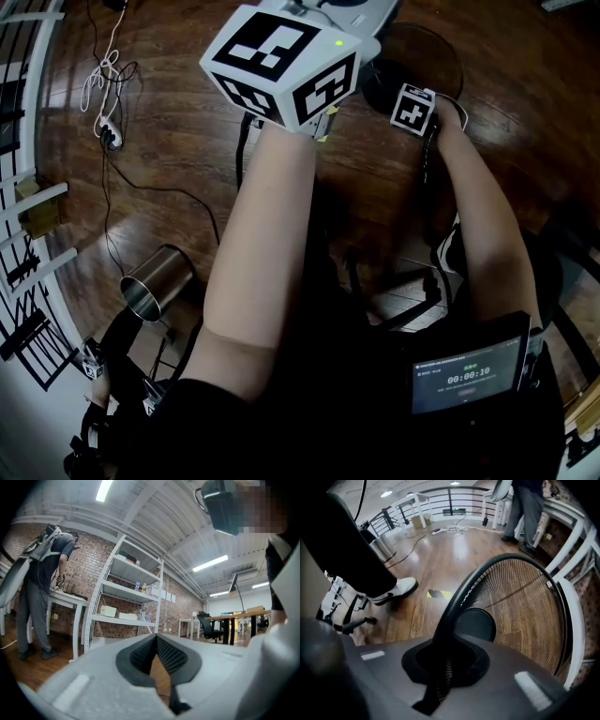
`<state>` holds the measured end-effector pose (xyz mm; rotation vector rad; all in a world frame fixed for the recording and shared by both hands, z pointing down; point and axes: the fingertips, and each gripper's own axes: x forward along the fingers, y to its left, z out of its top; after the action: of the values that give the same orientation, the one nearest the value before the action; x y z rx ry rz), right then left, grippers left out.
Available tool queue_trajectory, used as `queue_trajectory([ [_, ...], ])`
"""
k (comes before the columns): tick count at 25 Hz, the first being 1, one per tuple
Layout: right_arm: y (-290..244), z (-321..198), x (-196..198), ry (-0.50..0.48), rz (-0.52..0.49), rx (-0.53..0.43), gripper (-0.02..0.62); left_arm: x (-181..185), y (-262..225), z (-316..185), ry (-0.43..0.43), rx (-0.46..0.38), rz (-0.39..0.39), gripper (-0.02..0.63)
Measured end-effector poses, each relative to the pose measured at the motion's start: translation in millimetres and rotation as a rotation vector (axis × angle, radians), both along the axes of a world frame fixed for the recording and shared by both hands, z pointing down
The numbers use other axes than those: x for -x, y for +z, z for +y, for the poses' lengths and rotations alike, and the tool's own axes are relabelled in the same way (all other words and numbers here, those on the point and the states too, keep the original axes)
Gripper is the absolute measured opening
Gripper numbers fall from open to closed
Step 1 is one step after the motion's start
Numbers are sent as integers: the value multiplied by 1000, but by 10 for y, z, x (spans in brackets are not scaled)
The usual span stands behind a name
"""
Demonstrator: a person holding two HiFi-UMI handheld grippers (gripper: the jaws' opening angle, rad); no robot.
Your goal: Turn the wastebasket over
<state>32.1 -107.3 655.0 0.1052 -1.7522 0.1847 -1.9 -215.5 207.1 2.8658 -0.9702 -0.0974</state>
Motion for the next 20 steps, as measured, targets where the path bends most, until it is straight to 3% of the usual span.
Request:
queue_trajectory([
  [7, 239, 354, -31, -172, 108, 15, 18, 49, -8, 14, -7, -4, 12, 2],
  [11, 194, 295, 13, -181, 81, -38, 46, 67, 9, 40, -1, -7, 8, 2],
  [15, -37, 236, -8, -142, 26, -44, 131, 54, 39, 51, 5, -8, -7, 2],
  [20, -500, 266, -155, -123, -47, -56, 159, -10, 83, 85, 14, 11, 7, 2],
])
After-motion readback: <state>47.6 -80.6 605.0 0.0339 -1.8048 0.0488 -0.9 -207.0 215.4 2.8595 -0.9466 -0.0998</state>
